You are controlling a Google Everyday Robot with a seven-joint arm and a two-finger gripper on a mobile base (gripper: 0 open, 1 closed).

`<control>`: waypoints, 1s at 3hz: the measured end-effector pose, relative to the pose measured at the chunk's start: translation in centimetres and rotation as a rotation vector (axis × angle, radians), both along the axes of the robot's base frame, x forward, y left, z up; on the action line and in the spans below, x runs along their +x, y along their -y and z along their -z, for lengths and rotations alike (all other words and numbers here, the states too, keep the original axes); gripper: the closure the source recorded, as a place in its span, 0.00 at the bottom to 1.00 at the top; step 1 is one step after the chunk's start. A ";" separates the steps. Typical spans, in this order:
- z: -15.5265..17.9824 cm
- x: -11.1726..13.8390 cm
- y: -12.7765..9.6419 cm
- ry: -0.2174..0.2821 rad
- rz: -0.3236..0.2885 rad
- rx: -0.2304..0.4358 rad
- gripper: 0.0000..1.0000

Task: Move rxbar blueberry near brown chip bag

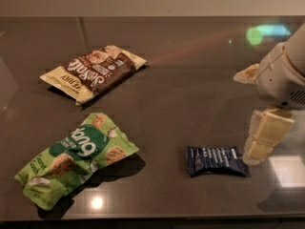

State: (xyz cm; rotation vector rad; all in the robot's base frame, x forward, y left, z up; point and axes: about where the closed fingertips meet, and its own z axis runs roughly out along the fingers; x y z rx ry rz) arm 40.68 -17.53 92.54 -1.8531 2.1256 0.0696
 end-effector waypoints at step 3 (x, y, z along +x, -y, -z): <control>5.1 -2.8 -1.9 -0.010 -0.080 0.132 0.00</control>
Offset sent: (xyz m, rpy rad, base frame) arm -0.0262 0.0208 -0.0777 0.1676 0.0332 0.0770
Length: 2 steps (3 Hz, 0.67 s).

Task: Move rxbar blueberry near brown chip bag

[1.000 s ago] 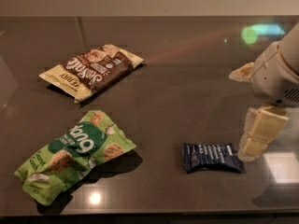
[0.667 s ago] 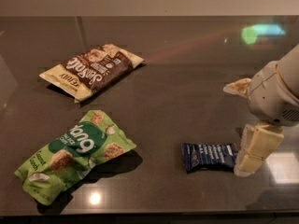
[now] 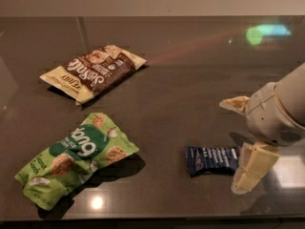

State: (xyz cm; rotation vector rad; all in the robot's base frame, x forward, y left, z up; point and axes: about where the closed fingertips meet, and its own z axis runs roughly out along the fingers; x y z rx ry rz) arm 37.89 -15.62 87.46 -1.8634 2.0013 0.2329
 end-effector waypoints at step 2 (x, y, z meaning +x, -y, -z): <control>4.7 0.4 -0.5 -0.048 -0.016 0.033 0.51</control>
Offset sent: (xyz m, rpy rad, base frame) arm 0.0055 0.0082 -0.0409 0.0745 0.0675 0.0216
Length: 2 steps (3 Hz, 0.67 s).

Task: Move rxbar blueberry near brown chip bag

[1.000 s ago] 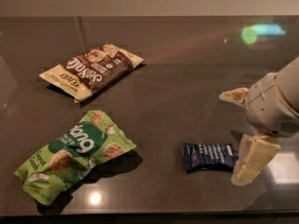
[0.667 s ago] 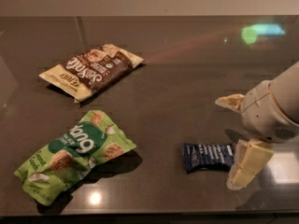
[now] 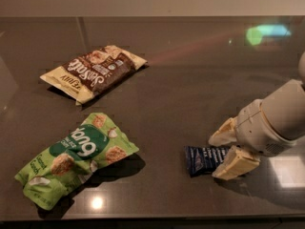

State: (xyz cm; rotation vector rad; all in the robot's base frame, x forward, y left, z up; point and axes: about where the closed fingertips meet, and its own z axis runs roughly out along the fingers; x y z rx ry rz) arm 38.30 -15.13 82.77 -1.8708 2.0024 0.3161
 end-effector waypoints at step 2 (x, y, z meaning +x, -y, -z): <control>-0.5 0.0 -0.2 -0.004 -0.002 0.009 0.97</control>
Offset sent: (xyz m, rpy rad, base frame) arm 0.0226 0.0147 0.0498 0.0508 -0.0113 -0.0304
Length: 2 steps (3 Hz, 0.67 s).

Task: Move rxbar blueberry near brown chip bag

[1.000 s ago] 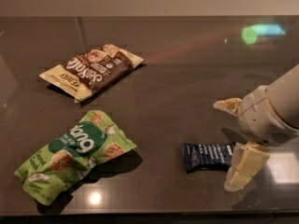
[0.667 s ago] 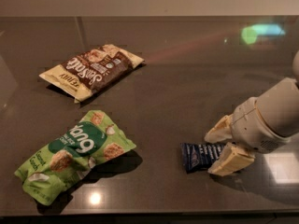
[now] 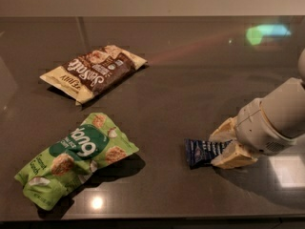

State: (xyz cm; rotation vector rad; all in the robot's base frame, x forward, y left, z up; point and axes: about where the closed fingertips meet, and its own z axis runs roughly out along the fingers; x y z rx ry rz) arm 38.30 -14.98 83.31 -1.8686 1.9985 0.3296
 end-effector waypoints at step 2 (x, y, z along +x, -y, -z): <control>-4.5 3.6 -1.4 0.018 0.055 0.026 1.00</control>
Offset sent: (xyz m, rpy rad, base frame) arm 0.0733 0.0225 0.0740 0.0469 -0.0214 -0.1188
